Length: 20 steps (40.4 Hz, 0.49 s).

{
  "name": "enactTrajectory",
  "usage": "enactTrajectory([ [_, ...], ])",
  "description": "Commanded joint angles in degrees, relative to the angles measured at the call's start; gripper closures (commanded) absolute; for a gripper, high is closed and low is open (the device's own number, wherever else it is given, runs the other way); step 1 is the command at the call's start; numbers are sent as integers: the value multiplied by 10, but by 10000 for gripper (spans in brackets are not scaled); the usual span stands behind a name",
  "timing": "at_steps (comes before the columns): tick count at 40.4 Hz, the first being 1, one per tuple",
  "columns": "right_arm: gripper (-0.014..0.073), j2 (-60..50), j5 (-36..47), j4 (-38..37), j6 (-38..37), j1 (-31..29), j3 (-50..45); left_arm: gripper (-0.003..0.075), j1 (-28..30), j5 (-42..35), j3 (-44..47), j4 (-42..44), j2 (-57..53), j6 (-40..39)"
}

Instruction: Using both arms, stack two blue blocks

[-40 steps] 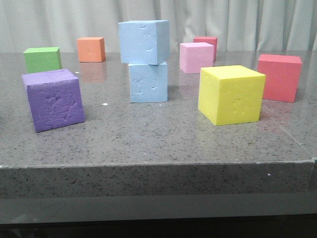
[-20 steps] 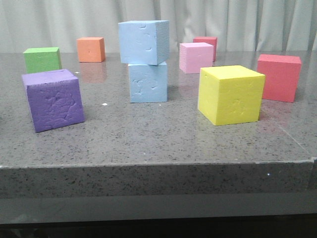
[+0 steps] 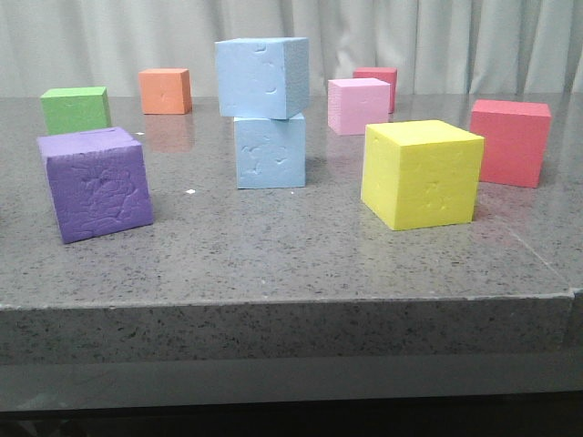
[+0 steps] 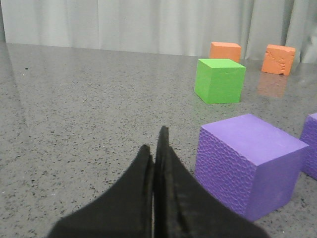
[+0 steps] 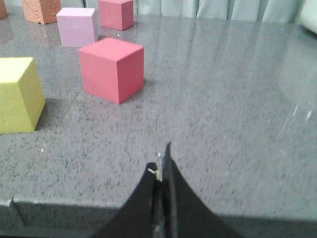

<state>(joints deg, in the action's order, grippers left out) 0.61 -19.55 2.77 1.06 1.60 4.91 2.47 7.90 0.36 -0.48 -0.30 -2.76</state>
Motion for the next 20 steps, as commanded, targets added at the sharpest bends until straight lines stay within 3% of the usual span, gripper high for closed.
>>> enactTrajectory([
  [1, 662, -24, 60, 29, 9, -7, -21, 741, -5, -46, 1, -1, -10, -5],
  [7, 662, -22, 98, 36, 9, -7, -64, 741, -5, -46, 1, -1, -10, -5],
  [20, 662, -22, 101, 30, 9, -7, -62, 741, -5, -46, 1, -1, -10, -5],
])
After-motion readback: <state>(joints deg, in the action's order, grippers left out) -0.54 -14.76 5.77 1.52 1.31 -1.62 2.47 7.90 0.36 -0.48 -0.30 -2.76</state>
